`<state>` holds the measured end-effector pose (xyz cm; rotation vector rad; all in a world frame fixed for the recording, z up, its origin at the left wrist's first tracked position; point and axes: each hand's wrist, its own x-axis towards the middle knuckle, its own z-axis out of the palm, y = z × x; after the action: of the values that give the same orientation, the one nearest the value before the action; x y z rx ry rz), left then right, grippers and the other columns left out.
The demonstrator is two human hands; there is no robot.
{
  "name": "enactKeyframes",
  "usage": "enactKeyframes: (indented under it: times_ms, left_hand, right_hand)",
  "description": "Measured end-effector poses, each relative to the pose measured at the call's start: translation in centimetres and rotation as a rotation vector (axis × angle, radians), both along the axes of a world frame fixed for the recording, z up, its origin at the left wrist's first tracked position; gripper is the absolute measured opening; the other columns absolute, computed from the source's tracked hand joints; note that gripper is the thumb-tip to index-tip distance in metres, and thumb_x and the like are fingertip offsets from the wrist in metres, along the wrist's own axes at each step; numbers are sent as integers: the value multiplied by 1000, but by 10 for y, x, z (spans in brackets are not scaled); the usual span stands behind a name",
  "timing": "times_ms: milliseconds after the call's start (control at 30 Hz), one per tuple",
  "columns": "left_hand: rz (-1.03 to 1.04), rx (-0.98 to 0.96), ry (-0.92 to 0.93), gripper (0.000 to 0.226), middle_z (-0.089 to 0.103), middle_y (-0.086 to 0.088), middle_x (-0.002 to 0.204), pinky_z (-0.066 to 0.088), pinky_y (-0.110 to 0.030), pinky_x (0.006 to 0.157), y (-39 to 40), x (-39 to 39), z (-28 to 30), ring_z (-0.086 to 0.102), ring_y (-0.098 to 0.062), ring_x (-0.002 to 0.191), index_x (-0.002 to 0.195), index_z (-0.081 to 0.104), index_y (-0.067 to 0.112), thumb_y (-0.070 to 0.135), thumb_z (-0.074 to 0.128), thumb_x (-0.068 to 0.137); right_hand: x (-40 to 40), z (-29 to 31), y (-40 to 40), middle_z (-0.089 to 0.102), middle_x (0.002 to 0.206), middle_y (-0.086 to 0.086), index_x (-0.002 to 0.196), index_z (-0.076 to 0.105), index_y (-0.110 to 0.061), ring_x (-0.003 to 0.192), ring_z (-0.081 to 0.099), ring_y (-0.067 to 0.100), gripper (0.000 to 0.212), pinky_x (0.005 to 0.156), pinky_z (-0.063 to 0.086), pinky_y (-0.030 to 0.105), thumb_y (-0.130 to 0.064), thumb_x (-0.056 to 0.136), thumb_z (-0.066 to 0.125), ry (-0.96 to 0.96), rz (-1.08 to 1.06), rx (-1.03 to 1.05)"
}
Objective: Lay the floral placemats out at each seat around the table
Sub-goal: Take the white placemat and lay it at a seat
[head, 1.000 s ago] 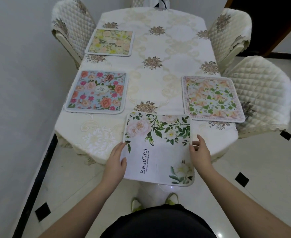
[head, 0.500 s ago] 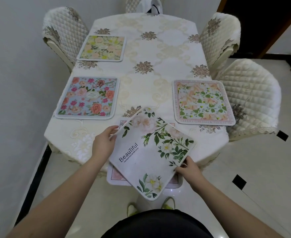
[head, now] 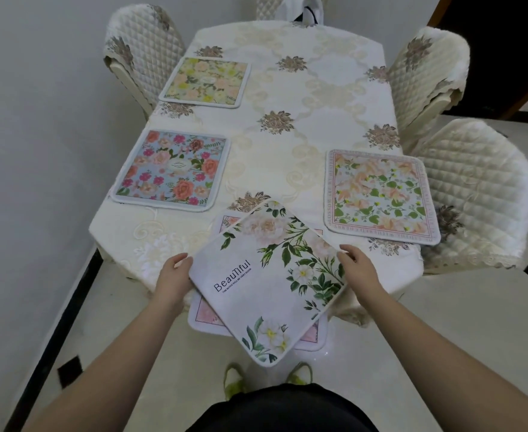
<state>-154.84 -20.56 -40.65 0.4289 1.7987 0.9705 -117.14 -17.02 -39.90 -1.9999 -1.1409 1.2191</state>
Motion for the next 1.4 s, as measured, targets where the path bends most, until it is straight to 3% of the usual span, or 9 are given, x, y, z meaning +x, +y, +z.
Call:
enactKeyframes:
  times_ms: [133,300,433,567,700,767,967,1133,1400]
  left_hand:
    - [198,23,-278,25,66,-16,112,54,-36,80,-19,13,-3,65,-21,90,118,60,1,15,50,100]
    - [37,3,-257,33,68,-12,118,58,-39,71,-45,34,7,69,-29,98,130,47,20,13,55,99]
    - [-118,-3,-253,64,68,-10,119,61,-46,69,-59,50,12,72,-31,98,132,36,35,-8,58,90]
    - [-138,46,-189,68,66,-10,122,60,-51,61,-59,62,19,71,-31,97,133,35,30,-13,57,85]
    - [60,73,-227,63,64,-13,127,56,-46,64,-52,66,25,64,-40,111,142,32,20,-8,59,92]
    - [83,85,-226,49,66,-13,123,57,-45,69,-49,67,27,67,-37,106,138,41,12,-3,58,94]
    - [-205,55,-71,57,65,-11,125,60,-45,79,-53,59,22,71,-31,100,140,45,20,-7,54,91]
    - [-383,2,211,69,55,-5,135,50,-51,99,-49,59,22,58,-28,117,149,34,25,0,56,88]
    - [-535,178,393,58,61,2,125,48,-35,88,-25,54,43,60,-20,109,145,43,20,9,62,91]
  right_hand:
    - [5,3,30,59,84,-13,112,60,-24,72,56,4,21,56,38,21,-37,98,52,-239,290,21]
    - [3,12,66,56,71,-5,80,53,-21,69,56,20,29,51,33,27,-44,98,51,-417,444,48]
    - [-3,15,77,66,95,3,131,51,-29,82,62,20,39,63,44,28,-47,97,53,-347,571,58]
    - [-5,13,81,65,105,1,136,53,-31,86,59,15,40,67,43,27,-40,97,54,-315,711,11]
    - [3,11,72,65,84,0,94,61,-25,74,59,21,3,57,39,27,-25,91,61,-252,680,-32]
    - [7,9,62,58,78,-2,82,53,-22,71,55,19,12,57,38,27,-20,87,64,-247,668,-57]
    - [14,0,11,66,114,-2,130,45,-25,101,66,16,55,80,56,32,-10,80,63,207,479,-234]
    - [1,-4,-19,63,119,-8,138,42,-26,103,63,12,54,84,51,29,-24,88,63,77,403,-81]
    - [-9,27,-50,60,101,-24,133,46,-28,84,57,-14,52,61,44,5,-17,86,66,-29,232,91]
